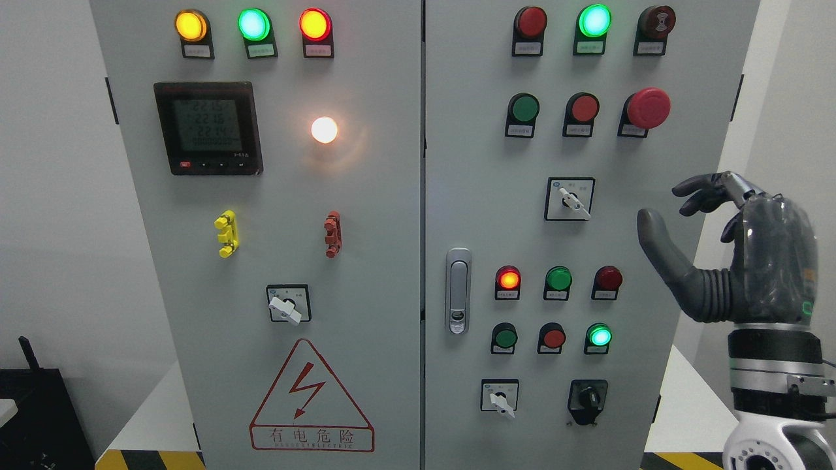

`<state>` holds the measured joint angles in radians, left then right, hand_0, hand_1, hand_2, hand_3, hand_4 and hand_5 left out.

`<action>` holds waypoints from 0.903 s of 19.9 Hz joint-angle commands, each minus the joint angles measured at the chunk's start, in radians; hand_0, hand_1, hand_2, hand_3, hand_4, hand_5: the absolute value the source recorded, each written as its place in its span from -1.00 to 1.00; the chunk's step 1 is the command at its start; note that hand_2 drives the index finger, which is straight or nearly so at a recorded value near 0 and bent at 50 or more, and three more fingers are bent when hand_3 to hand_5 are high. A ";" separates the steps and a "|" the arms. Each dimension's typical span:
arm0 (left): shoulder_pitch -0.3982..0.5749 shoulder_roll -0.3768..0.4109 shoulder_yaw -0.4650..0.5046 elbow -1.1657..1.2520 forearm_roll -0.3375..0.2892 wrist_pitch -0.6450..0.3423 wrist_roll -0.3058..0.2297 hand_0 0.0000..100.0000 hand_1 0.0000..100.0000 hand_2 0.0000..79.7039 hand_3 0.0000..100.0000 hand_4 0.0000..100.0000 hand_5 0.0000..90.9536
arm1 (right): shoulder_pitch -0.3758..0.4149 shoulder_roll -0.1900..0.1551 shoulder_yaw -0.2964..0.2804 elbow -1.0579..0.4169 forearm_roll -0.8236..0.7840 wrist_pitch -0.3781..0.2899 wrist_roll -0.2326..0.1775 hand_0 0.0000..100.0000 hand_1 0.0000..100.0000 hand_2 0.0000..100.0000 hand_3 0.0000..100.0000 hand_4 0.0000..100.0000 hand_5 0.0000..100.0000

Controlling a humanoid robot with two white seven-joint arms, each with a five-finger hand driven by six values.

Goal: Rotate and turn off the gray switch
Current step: 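Raise the right hand and open its fingers toward the rotary switch, then move the right hand onto the white rotary switch and pinch its handle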

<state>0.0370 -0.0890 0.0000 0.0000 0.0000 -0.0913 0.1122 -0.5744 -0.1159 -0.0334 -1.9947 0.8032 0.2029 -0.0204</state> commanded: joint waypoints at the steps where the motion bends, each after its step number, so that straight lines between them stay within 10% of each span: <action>1: 0.000 0.000 0.032 0.023 -0.008 0.001 -0.003 -0.76 -0.22 -1.00 -1.00 -1.00 -1.00 | -0.002 0.030 0.038 0.042 0.031 0.027 0.019 -0.81 -0.56 -0.03 0.38 0.35 0.63; 18: 0.000 0.000 0.032 0.023 -0.008 0.001 -0.003 -0.76 -0.22 -1.00 -1.00 -1.00 -1.00 | -0.061 0.090 0.099 0.123 0.105 0.087 0.027 -0.90 -0.39 -0.04 0.37 0.36 0.64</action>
<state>0.0370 -0.0890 0.0000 0.0000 0.0000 -0.0913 0.1096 -0.6126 -0.0731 0.0184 -1.9196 0.8786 0.2851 0.0055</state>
